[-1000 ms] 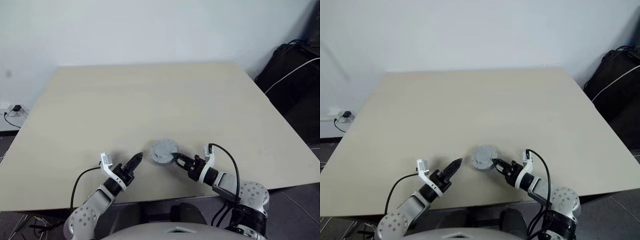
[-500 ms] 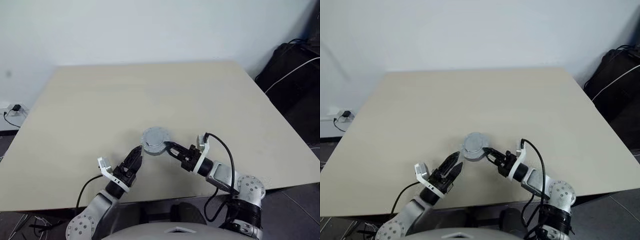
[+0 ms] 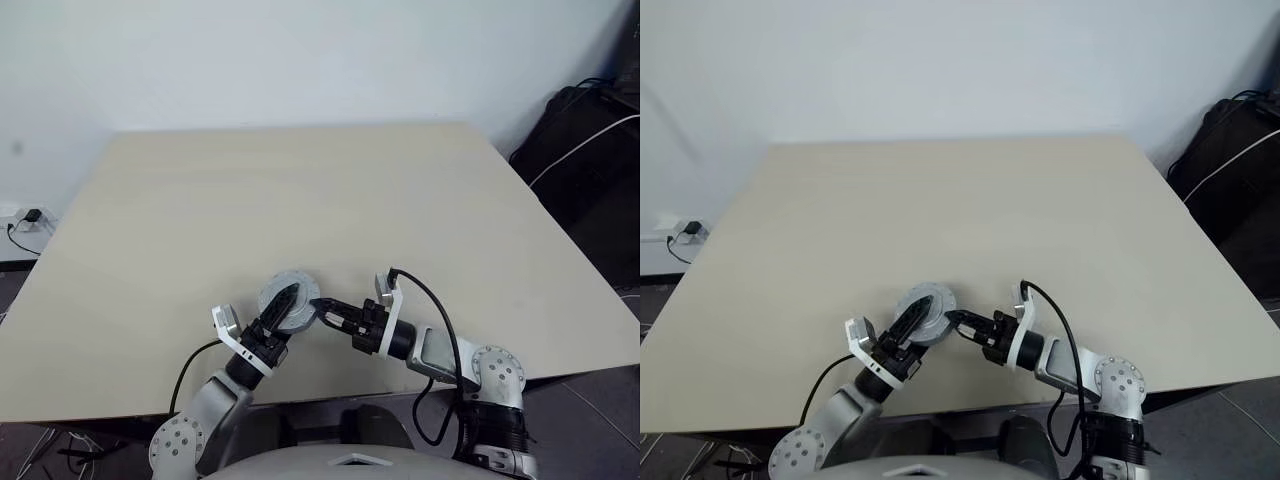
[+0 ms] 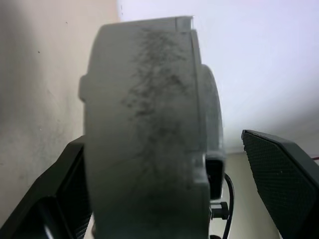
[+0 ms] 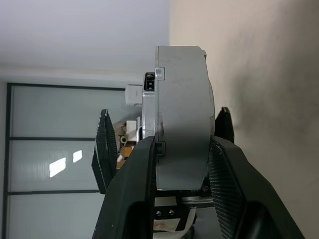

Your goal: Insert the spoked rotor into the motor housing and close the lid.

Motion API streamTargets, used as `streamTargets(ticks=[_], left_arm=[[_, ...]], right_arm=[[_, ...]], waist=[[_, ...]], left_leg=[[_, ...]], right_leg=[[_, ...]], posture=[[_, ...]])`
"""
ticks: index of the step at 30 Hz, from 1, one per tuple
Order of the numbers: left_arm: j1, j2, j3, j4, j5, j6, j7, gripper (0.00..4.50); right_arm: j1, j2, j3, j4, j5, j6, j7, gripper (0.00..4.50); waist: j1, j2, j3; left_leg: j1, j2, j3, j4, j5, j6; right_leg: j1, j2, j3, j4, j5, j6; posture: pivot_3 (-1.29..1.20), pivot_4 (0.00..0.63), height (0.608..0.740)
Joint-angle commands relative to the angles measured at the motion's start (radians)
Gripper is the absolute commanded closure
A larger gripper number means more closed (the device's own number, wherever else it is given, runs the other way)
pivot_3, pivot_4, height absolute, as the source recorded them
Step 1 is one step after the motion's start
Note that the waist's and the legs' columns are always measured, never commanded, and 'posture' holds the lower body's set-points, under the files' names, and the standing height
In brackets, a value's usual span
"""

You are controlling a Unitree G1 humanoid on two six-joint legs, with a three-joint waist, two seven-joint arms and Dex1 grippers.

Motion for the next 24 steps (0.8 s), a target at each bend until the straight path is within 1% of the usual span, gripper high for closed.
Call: streamTargets(ticks=[1,5,7,8,10,12,14,18,19,20,23,24], left_arm=[[-0.015,-0.069,-0.015,-0.011,-0.024,-0.022,-0.019,0.58],[-0.012,-0.069,-0.022,-0.012,-0.028,-0.029,-0.017,1.88],[-0.011,-0.067,-0.026,-0.012,-0.031,-0.033,-0.015,2.4],[-0.011,-0.065,-0.029,-0.012,-0.033,-0.035,-0.014,2.4],[-0.01,-0.062,-0.033,-0.013,-0.036,-0.037,-0.01,2.4],[-0.011,-0.058,-0.035,-0.015,-0.038,-0.04,-0.007,2.4],[-0.016,-0.052,-0.033,-0.019,-0.031,-0.051,0.002,2.4],[-0.041,-0.037,-0.01,-0.007,-0.003,-0.095,0.018,2.4],[-0.053,-0.033,-0.002,0.001,0.013,-0.112,0.022,2.4],[-0.06,-0.03,0.004,0.006,0.024,-0.123,0.024,2.4],[-0.106,-0.026,0.037,0.027,0.047,-0.151,0.046,2.4],[-0.122,-0.025,0.048,0.035,0.051,-0.156,0.052,2.4]], right_arm=[[-0.003,-0.02,0.029,-0.06,0.094,-0.045,0.001,3.3],[0.002,-0.056,0.064,-0.062,0.127,-0.084,-0.011,3.3],[0.005,-0.072,0.079,-0.063,0.14,-0.104,-0.013,3.3],[0.005,-0.079,0.086,-0.068,0.136,-0.115,-0.011,3.3],[0.005,-0.093,0.095,-0.096,0.08,-0.144,0.007,3.3],[0.006,-0.118,0.117,-0.155,-0.054,-0.199,0.064,3.3],[0.0,-0.18,0.174,-0.218,-0.227,-0.256,0.136,3.3],[0.002,-0.26,0.278,-0.267,-0.476,-0.39,0.227,3.3],[0.005,-0.284,0.311,-0.279,-0.554,-0.445,0.252,2.53],[0.009,-0.298,0.334,-0.285,-0.611,-0.486,0.273,2.16],[0.038,-0.419,0.512,-0.305,-0.979,-0.759,0.379,1.15],[0.056,-0.429,0.534,-0.294,-1.047,-0.829,0.399,0.88]], waist=[[0.0,0.0,0.0],[0.001,0.0,0.0],[0.001,-0.001,0.0],[0.001,-0.001,0.0],[0.002,-0.001,0.0],[0.002,-0.001,0.0],[0.002,-0.001,0.0],[0.002,-0.004,0.0],[0.003,-0.003,-0.001],[0.005,-0.003,-0.001],[0.007,-0.007,0.0],[0.008,-0.008,0.001]], left_leg=[[0.0,0.0,0.0,0.0,0.0,0.0],[0.0,0.0,0.0,0.0,0.0,0.0],[0.0,0.0,0.0,0.0,0.0,0.0],[0.0,0.0,0.0,0.0,0.0,0.0],[0.0,0.0,0.0,0.001,0.0,0.0],[0.0,0.0,0.0,0.001,0.0,0.001],[0.0,0.0,0.0,0.001,0.0,0.001],[0.0,0.0,0.0,0.002,0.0,0.001],[0.0,0.0,0.0,0.002,0.0,0.001],[0.0,0.0,0.0,0.002,0.0,0.001],[0.0,0.0,0.001,0.004,0.0,0.001],[0.0,-0.001,0.001,0.004,0.0,0.001]], right_leg=[[0.0,0.0,0.0,0.0,0.0,0.0],[0.001,0.0,0.0,0.0,0.0,0.0],[0.001,0.0,0.0,0.0,0.0,0.0],[0.001,0.0,0.0,0.0,0.0,0.0],[0.001,0.0,0.0,0.0,0.0,0.001],[0.001,0.0,0.0,0.0,0.001,0.001],[0.001,0.001,0.0,0.0,0.0,0.001],[0.001,0.001,0.0,0.0,0.001,0.001],[0.001,0.001,0.0,0.0,0.001,0.002],[0.001,0.001,0.0,0.0,0.001,0.002],[0.001,0.001,0.0,0.0,0.001,0.003],[0.001,0.001,0.0,0.0,0.001,0.003]], posture=[[0.0,0.0,0.74],[0.0,0.0,0.74],[0.0,0.0,0.74],[0.0,0.0,0.74],[0.0,0.0,0.74],[0.0,0.0,0.74],[0.0,0.0,0.74],[0.0,0.0,0.74],[0.0,0.0,0.74],[0.0,0.0,0.74],[0.0,0.0,0.74],[0.0,0.0,0.74]])
